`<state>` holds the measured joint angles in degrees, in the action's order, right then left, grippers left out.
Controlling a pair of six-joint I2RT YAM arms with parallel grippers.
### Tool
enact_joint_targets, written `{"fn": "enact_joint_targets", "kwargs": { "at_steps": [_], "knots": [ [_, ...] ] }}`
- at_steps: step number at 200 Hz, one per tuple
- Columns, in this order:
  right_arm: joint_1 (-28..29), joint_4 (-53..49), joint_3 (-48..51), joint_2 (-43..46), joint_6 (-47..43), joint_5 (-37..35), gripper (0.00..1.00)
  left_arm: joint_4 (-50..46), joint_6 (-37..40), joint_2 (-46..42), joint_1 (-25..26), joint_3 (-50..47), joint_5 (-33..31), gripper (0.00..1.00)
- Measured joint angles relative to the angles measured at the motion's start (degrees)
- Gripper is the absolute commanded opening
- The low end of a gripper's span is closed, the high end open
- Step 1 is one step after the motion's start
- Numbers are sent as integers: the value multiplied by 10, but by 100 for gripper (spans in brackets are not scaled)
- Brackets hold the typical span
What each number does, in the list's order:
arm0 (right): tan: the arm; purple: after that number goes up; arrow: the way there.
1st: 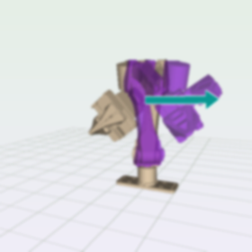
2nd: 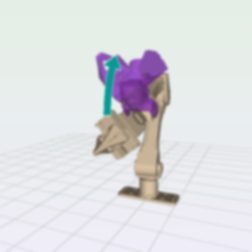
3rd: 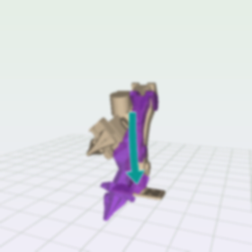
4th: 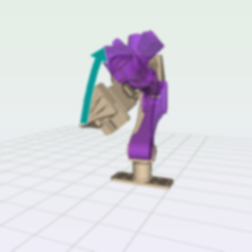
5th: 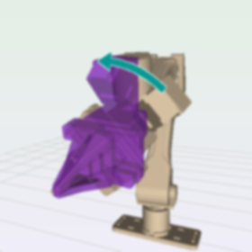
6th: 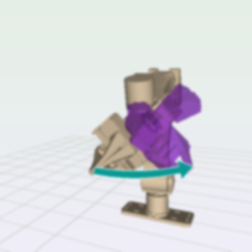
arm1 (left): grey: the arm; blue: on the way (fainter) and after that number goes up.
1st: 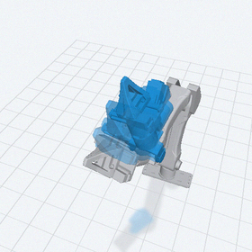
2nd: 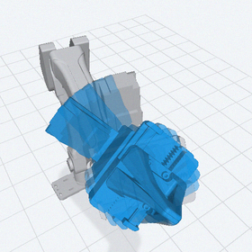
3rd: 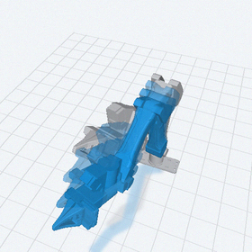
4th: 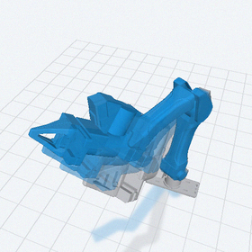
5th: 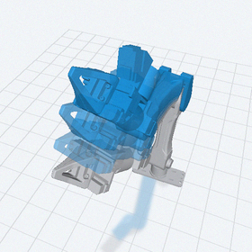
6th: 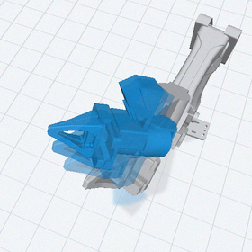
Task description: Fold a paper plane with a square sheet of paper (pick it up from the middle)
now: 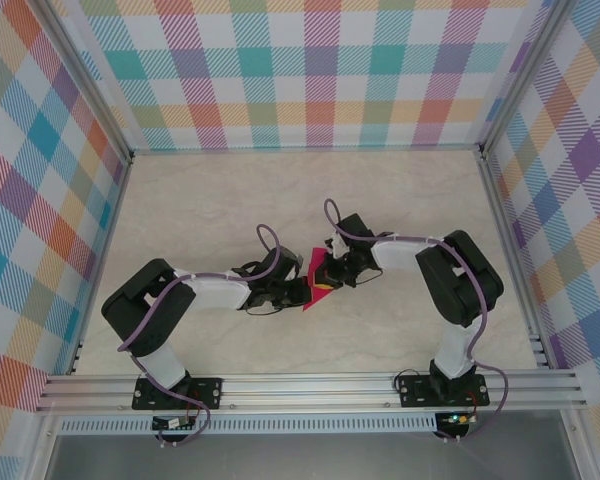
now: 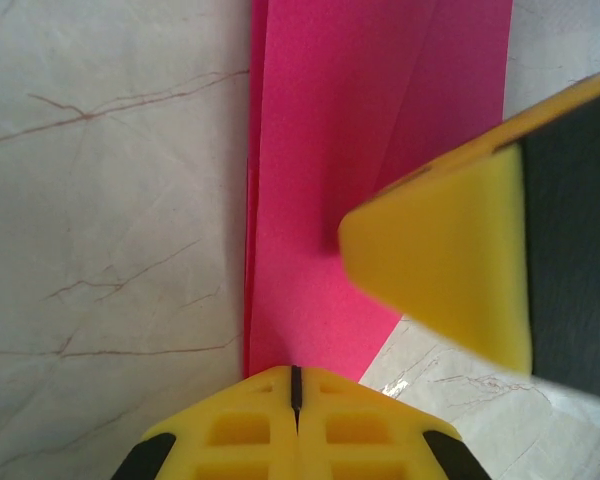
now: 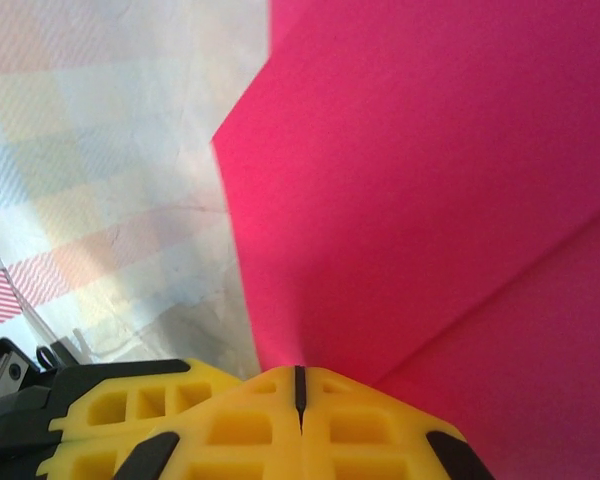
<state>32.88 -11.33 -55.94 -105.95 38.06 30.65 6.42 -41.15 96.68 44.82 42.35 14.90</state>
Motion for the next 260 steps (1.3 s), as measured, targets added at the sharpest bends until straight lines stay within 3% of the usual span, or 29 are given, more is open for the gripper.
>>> {"fn": "enact_joint_targets", "kwargs": {
  "at_steps": [113, 260],
  "knots": [
    [-2, -21, -21, -24, -35, -6, 0, -3, 0, 0, 0, 0, 0, 0],
    [-139, 8, -66, -61, -25, -16, 0, -22, 6, 0, 0, 7, -4, 0]
  ]
}}
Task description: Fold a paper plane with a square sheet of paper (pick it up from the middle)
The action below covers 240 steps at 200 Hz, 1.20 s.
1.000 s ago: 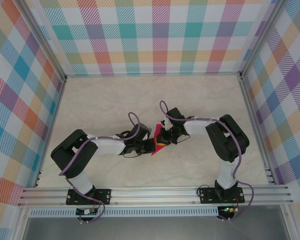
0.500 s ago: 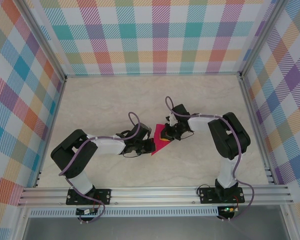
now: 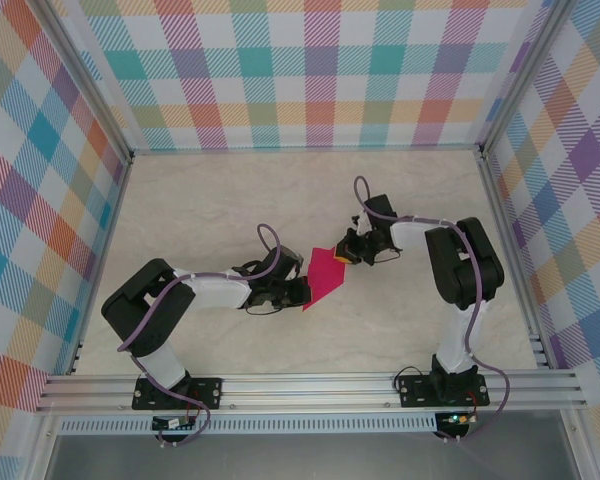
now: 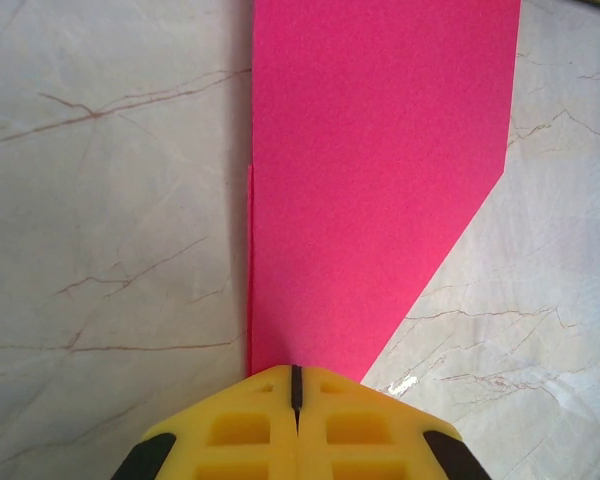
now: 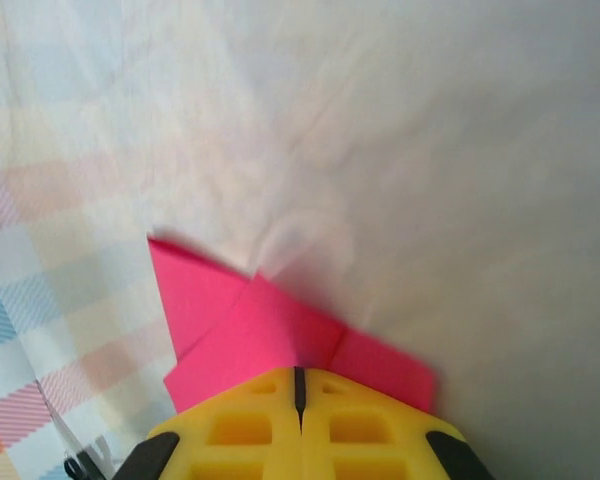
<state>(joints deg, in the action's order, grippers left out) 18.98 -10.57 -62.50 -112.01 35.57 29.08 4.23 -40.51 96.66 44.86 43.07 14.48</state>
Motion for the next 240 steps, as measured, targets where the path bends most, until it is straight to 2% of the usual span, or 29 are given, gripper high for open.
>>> {"fn": "enact_joint_targets", "kwargs": {
  "at_steps": [43, 73, 99, 126, 142, 164, 185, 198, 240],
  "knots": [
    [-34, -14, -30, -16, 4, -10, 2, -5, 4, 0, 0, 2, 0, 0],
    [-50, -15, -31, -9, 7, -28, 12, -19, 9, 0, 0, 9, 0, 0],
    [-61, -14, 1, 47, 17, -29, 29, -38, 9, -8, 1, 14, -1, 18],
    [-59, -10, 58, 133, 29, -7, 44, -70, 4, -57, 2, 14, -24, 52],
    [-52, -13, 86, 170, 32, 6, 51, -90, -9, -104, 2, 17, -66, 64],
    [-33, -22, 106, 190, 45, 15, 57, -105, -24, -158, 2, 17, -127, 69],
    [-3, -32, 110, 190, 56, 12, 58, -110, -43, -175, 2, 17, -167, 70],
    [16, -30, 110, 188, 61, 10, 57, -114, -54, -176, 0, 13, -181, 72],
    [57, -23, 101, 138, 83, 2, 54, -121, -82, -170, -2, -6, -203, 86]
  ]
}}
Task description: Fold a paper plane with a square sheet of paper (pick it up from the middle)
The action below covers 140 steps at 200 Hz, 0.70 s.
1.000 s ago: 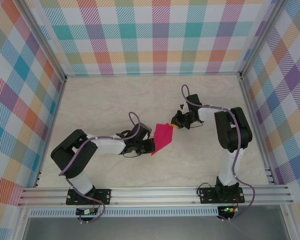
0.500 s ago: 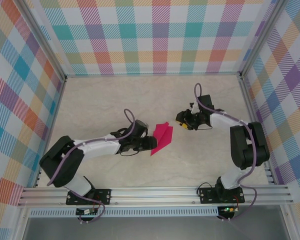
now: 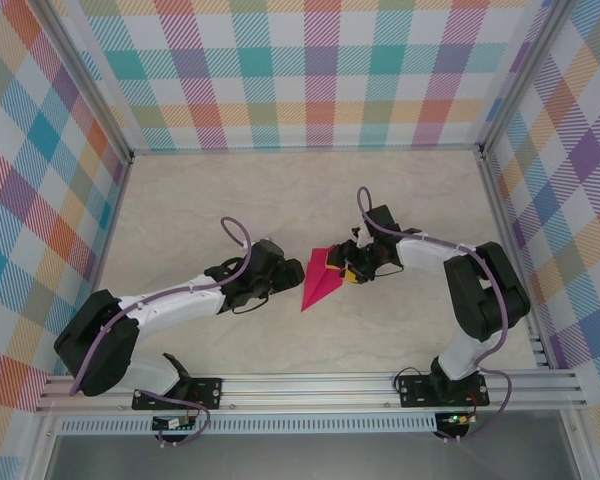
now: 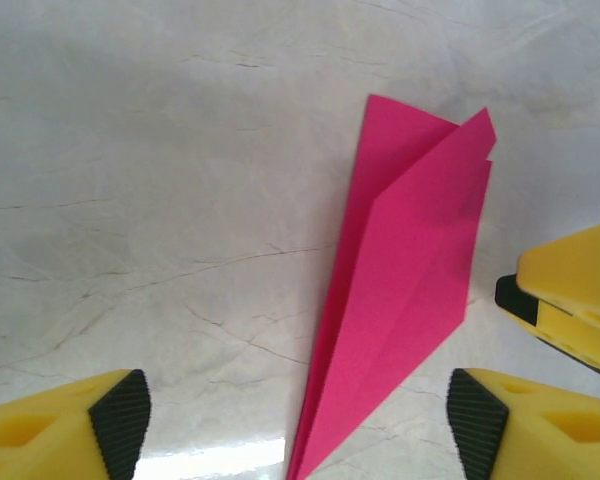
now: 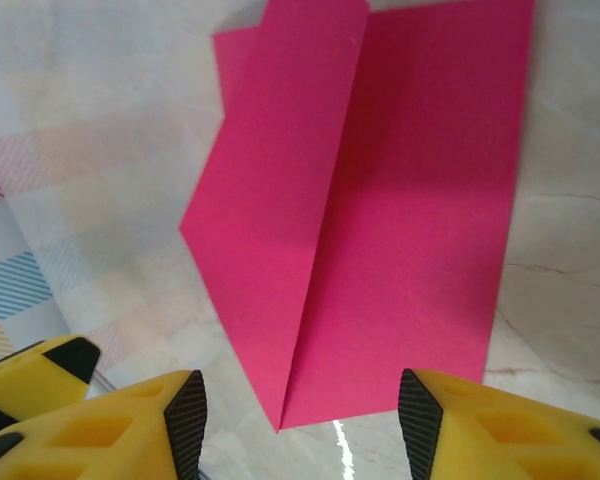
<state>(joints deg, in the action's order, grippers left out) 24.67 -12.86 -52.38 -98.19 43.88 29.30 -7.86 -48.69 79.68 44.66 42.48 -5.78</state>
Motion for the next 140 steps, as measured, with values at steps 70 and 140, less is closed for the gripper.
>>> {"fn": "enact_joint_targets", "kwargs": {
  "at_steps": [70, 140],
  "knots": [
    [22, 28, -23, -45, 20, -7, 48, 1, -17, 9, -10, -12, -10, 100],
    [25, 64, -33, -72, 19, 7, 33, 3, -28, 9, -33, -25, 4, 100]
  ]
}}
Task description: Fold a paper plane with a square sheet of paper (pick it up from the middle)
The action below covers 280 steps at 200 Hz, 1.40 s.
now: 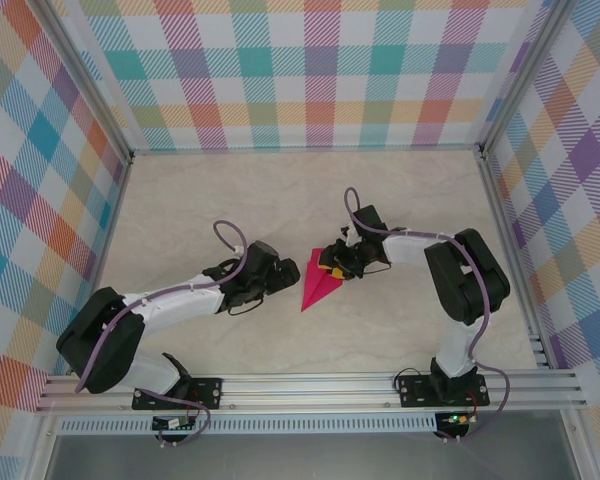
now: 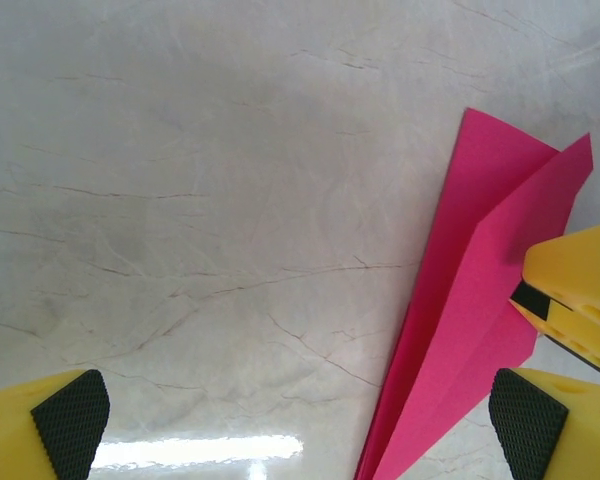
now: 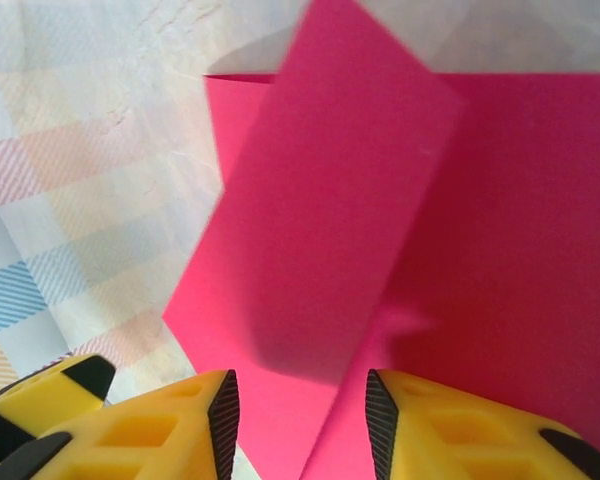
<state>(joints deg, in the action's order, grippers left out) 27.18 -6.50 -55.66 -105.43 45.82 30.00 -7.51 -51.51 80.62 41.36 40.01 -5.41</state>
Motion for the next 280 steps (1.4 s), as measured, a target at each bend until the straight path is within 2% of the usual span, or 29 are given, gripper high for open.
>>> {"fn": "enact_joint_targets", "kwargs": {
  "at_steps": [48, 81, 112, 152, 194, 212, 231, 280],
  "knots": [
    [3, 40, 0, -8, 1, 28, 13, 47, -4, 0, -48, -33, 89, 100],
    [2, 63, 2, -3, 4, 37, 5, 93, -4, -7, -75, -49, 162, 100],
    [-7, 82, 7, 38, 10, 60, 4, 136, -13, -28, -89, -57, 218, 100],
    [-40, 133, 7, 107, 42, 131, 5, 190, -34, -60, -95, -65, 265, 100],
    [-56, 163, -4, 120, 89, 193, 6, 275, -70, -68, -96, -66, 314, 100],
    [-56, 174, -7, 120, 110, 212, 6, 316, -85, -68, -96, -66, 331, 92],
    [-56, 186, -8, 120, 130, 227, 6, 353, -97, -66, -96, -66, 344, 79],
    [-56, 209, -8, 122, 159, 247, 7, 440, -113, -60, -92, -69, 352, 64]
  ]
}}
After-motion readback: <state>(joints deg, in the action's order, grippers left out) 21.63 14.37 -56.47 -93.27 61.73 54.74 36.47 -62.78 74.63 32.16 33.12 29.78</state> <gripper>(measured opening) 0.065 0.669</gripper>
